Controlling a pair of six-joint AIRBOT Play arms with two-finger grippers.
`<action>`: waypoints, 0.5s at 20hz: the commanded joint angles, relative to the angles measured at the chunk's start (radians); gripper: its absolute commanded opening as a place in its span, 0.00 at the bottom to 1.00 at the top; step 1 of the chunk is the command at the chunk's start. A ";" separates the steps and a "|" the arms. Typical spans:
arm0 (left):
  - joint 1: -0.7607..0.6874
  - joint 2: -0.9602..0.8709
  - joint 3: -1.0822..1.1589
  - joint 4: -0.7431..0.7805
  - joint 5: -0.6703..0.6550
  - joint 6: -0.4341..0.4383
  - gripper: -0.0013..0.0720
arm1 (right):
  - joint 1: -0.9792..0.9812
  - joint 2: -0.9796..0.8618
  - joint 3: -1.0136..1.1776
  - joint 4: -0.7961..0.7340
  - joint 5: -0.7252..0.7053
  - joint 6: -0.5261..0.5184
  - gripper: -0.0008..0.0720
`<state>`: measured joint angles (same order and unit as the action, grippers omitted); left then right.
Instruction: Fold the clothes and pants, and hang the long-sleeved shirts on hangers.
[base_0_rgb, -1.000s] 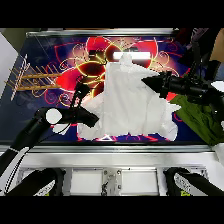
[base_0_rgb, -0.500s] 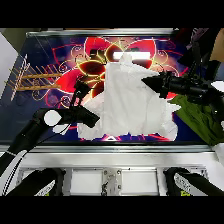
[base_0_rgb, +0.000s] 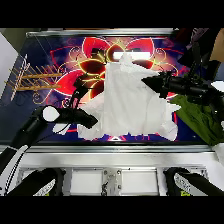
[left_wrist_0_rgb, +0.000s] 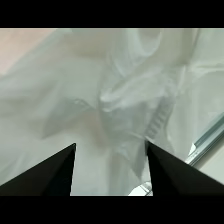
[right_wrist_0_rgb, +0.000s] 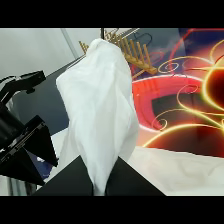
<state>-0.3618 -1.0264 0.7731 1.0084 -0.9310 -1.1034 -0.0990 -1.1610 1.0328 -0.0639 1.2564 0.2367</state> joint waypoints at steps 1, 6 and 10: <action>-0.008 -0.040 0.000 -0.075 0.007 0.047 0.63 | 0.001 0.000 0.001 0.000 0.000 0.005 0.02; -0.008 -0.041 0.000 -0.068 0.049 0.050 0.63 | 0.001 0.000 0.001 0.000 0.000 0.004 0.02; -0.008 -0.043 0.000 -0.071 0.156 0.049 0.63 | 0.001 0.000 0.001 0.000 0.000 0.005 0.02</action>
<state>-0.3695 -1.0664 0.7731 0.9436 -0.8436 -1.0569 -0.0990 -1.1610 1.0328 -0.0643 1.2564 0.2401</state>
